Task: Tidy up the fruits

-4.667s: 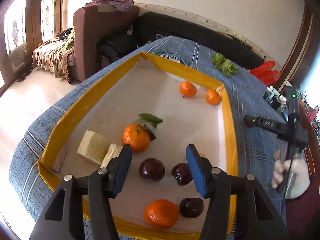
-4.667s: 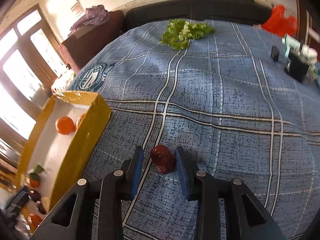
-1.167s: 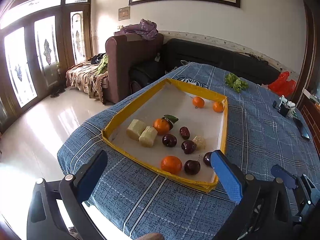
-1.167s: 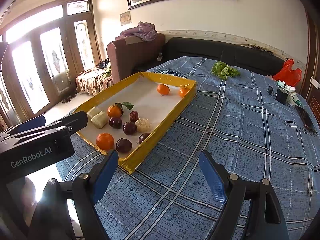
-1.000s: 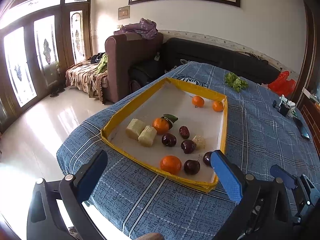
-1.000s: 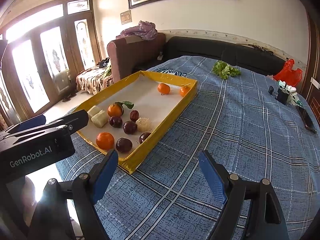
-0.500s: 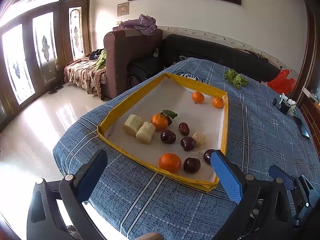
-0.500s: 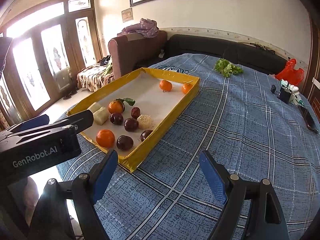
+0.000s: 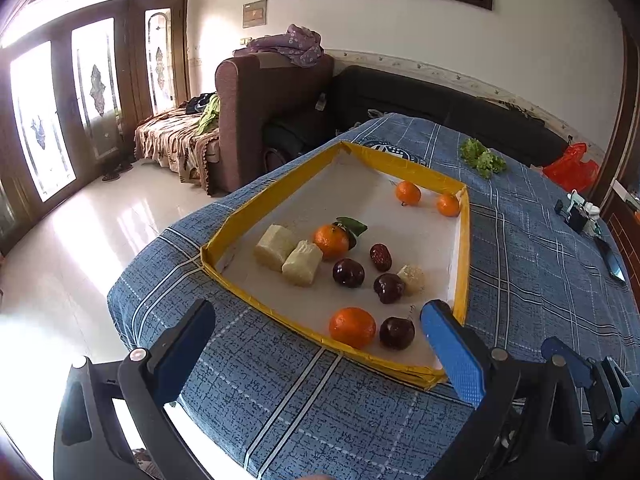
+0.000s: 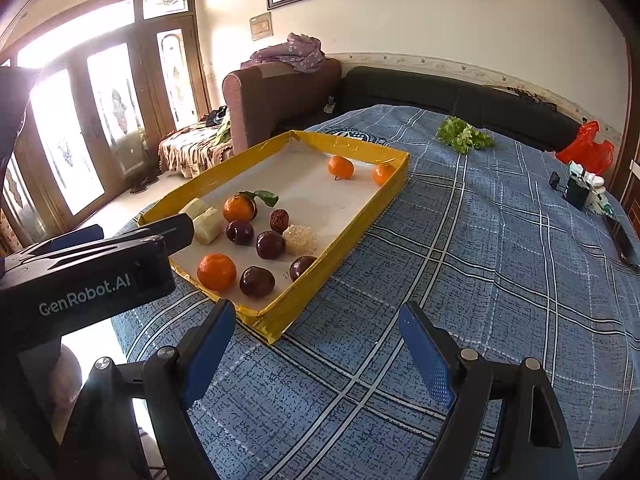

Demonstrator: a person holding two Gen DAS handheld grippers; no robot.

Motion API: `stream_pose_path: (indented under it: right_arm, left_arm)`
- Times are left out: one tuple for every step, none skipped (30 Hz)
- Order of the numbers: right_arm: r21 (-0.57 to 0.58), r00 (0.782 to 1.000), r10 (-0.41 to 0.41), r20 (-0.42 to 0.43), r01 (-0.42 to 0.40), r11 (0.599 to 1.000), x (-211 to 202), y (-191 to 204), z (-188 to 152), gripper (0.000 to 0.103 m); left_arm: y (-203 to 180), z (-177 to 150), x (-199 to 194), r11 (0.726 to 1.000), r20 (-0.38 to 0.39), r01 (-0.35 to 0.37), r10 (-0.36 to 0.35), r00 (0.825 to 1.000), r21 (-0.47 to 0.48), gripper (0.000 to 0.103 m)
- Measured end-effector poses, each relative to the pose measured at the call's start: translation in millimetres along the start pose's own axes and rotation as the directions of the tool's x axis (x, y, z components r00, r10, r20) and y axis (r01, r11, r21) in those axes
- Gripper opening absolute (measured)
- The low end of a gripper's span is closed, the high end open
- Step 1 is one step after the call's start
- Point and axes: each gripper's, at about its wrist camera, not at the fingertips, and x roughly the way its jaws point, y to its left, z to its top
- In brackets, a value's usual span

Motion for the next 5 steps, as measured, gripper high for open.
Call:
stream_pose_path:
  right_arm:
    - [0.000,1.000,0.000,-0.001,0.000,1.000,0.4,0.1,0.2,0.088]
    - [0.000,1.000,0.000,-0.001,0.000,1.000,0.6,0.0,0.0,0.088]
    - [0.002,1.000,0.001,-0.001,-0.001,1.000,1.3,-0.4,0.0,0.088]
    - [0.006,1.000,0.001,0.000,-0.001,1.000,1.3,-1.0,0.1,0.088]
    - [0.011,1.000,0.000,0.000,0.000,1.000,1.5,-2.2,0.2,0.088]
  left_arm:
    - [-0.1,-0.5,-0.5,1.000,0.008,-0.005,0.005,1.000,0.003,0.103]
    - [-0.4,-0.2,-0.7,1.000,0.012,-0.006,0.006,1.000,0.006,0.103]
    - [-0.5,-0.2,-1.0,1.000,0.011,-0.005,0.005,1.000,0.009,0.103]
    - [-0.9,0.3,-1.0,1.000,0.006,-0.005,0.004,1.000,0.015,0.103]
    - [-2.0,0.6,-0.5,1.000,0.002,-0.006,0.006,1.000,0.018,0.103]
